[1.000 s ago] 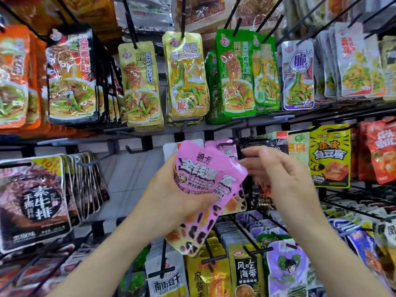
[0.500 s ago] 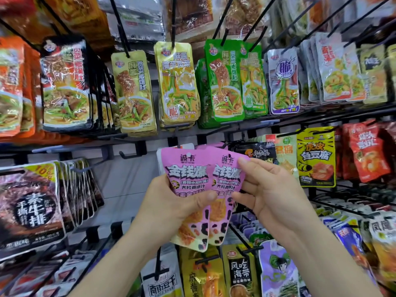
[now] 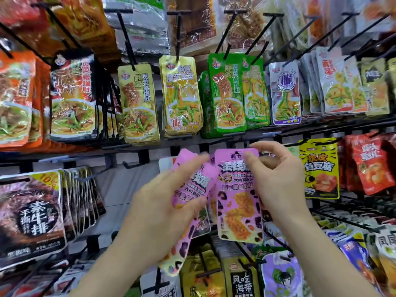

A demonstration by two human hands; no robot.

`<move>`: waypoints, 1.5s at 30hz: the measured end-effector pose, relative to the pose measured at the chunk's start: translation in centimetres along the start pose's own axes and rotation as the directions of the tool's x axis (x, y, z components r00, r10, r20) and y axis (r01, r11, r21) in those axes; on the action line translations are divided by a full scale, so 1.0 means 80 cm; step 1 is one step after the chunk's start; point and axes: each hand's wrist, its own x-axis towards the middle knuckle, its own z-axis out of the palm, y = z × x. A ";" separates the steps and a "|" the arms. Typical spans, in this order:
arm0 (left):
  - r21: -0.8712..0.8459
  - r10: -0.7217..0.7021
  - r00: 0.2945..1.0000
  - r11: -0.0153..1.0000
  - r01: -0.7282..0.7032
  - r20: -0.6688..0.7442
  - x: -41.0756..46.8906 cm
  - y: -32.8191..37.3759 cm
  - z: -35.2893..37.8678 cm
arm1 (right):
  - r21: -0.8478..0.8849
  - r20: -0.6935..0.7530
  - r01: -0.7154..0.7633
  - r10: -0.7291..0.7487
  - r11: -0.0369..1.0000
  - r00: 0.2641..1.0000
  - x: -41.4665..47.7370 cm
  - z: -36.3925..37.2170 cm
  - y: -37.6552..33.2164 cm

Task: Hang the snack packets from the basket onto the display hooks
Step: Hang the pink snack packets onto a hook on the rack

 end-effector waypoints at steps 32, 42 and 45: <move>0.191 -0.184 0.876 0.976 0.108 0.446 0.053 -0.010 0.025 | -0.738 0.275 0.404 -0.305 0.540 0.912 0.000 0.015 0.034; 0.034 -0.184 0.945 0.983 0.181 0.269 0.032 -0.036 0.014 | -0.726 0.515 0.597 -0.305 0.340 0.801 -0.031 0.032 0.074; -0.002 -0.164 0.955 0.985 0.170 0.245 0.028 -0.041 0.012 | -0.761 0.528 0.553 -0.171 0.339 0.832 -0.026 0.038 0.074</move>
